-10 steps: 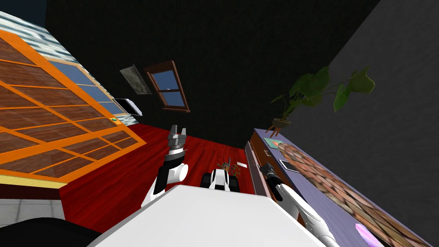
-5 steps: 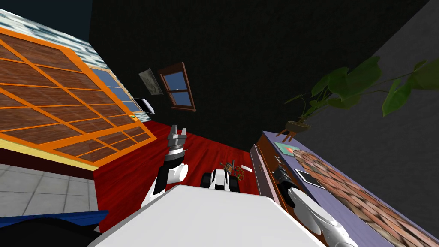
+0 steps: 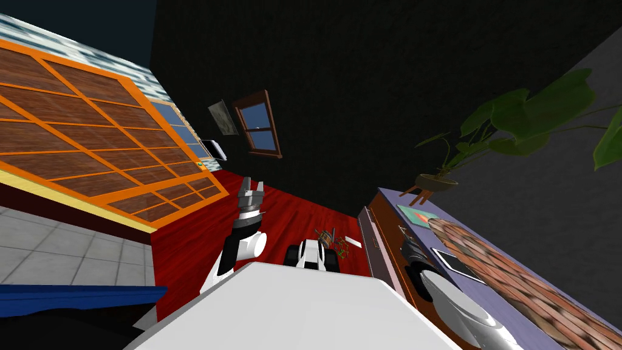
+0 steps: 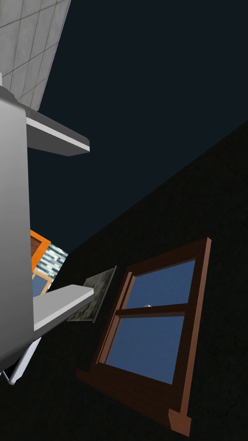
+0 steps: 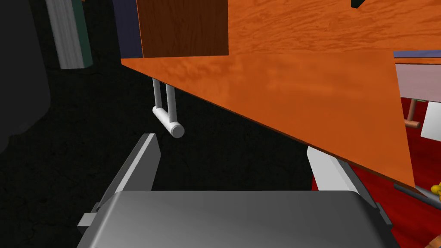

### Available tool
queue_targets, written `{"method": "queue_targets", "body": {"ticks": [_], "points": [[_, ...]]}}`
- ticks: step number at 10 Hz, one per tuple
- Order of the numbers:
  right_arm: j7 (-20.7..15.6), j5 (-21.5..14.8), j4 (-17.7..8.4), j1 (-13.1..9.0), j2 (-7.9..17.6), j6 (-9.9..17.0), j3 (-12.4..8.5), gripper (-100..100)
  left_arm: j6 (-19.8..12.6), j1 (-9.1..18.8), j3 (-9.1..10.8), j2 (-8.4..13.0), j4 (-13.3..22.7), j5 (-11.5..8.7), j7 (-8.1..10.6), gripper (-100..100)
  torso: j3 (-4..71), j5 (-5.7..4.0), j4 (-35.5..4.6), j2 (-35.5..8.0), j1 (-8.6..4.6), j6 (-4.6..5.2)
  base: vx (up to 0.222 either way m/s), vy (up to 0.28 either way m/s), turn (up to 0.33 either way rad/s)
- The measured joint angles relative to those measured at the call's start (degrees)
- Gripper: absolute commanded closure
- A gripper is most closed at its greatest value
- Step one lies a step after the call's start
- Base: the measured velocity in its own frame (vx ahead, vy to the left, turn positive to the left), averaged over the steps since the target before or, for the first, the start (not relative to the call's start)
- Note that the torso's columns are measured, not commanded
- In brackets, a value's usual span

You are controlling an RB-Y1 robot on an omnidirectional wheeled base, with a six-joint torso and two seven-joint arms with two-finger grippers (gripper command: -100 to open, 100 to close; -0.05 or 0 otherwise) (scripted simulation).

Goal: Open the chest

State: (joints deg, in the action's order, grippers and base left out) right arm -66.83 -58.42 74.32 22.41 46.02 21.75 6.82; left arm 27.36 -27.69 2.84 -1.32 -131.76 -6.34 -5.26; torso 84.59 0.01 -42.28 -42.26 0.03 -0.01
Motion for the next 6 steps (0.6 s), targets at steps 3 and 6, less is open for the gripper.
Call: {"method": "queue_targets", "body": {"ticks": [3,6], "points": [[-2.2,-0.7,-1.1,-0.2,2.1,1.2,0.1,-100,0.0,0.0,0.00,0.0,0.0,0.0,0.00,0,0.0,-0.03,0.0,-0.1,-0.07,0.03,0.004,0.016,0.027],[-2.4,-0.4,-0.8,-0.2,2.5,1.3,-0.1,100,0.0,0.0,-0.01,0.0,0.0,0.0,0.00,0,0.0,-0.19,0.1,0.2,0.09,0.01,0.027,0.099,-0.009]]}}
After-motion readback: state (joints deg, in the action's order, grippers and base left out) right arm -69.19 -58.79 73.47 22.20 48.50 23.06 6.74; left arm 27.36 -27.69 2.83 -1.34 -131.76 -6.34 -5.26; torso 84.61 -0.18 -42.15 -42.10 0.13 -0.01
